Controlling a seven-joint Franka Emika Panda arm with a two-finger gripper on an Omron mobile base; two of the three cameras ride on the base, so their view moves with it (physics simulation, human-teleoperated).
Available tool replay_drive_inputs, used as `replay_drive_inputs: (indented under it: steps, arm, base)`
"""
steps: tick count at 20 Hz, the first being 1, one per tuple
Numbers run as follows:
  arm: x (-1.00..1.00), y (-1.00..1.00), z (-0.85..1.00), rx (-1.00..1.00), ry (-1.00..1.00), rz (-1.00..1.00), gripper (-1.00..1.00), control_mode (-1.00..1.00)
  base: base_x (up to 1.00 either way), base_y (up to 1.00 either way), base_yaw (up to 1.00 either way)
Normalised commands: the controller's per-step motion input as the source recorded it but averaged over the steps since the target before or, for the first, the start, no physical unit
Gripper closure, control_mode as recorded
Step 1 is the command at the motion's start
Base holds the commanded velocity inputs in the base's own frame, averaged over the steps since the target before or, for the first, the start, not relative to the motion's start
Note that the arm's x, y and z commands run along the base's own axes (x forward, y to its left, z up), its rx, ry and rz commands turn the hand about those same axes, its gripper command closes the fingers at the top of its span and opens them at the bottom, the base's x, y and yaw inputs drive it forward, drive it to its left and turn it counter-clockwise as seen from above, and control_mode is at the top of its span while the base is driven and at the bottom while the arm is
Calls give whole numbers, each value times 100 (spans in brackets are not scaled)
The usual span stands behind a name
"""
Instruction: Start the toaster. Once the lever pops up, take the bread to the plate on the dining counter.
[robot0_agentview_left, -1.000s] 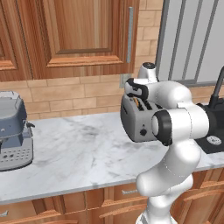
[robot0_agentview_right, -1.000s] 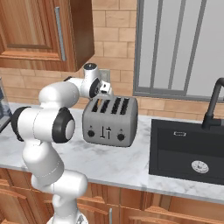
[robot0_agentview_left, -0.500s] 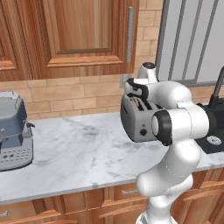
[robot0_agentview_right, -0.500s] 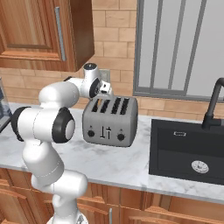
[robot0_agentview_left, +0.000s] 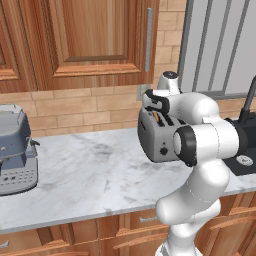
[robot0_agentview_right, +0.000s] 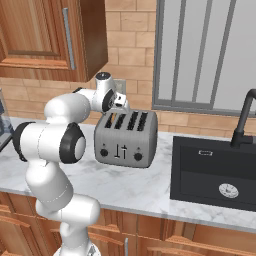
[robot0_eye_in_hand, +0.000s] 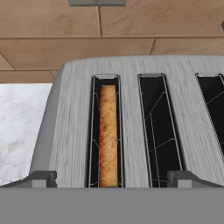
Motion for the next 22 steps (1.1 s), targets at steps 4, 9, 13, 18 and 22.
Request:
replay_drive_inputs:
  steps: [4,9,13,18,22]
  arm:
    - [0,0,0,0,0,0,-100,-100]
    - [0,0,0,0,0,0,-100,-100]
    - [0,0,0,0,0,0,-100,-100]
    - [0,0,0,0,0,0,-100,-100]
    - [0,0,0,0,0,0,-100,-100]
  base:
    - [0,0,0]
    - [0,0,0]
    - [0,0,0]
    - [0,0,0]
    - [0,0,0]
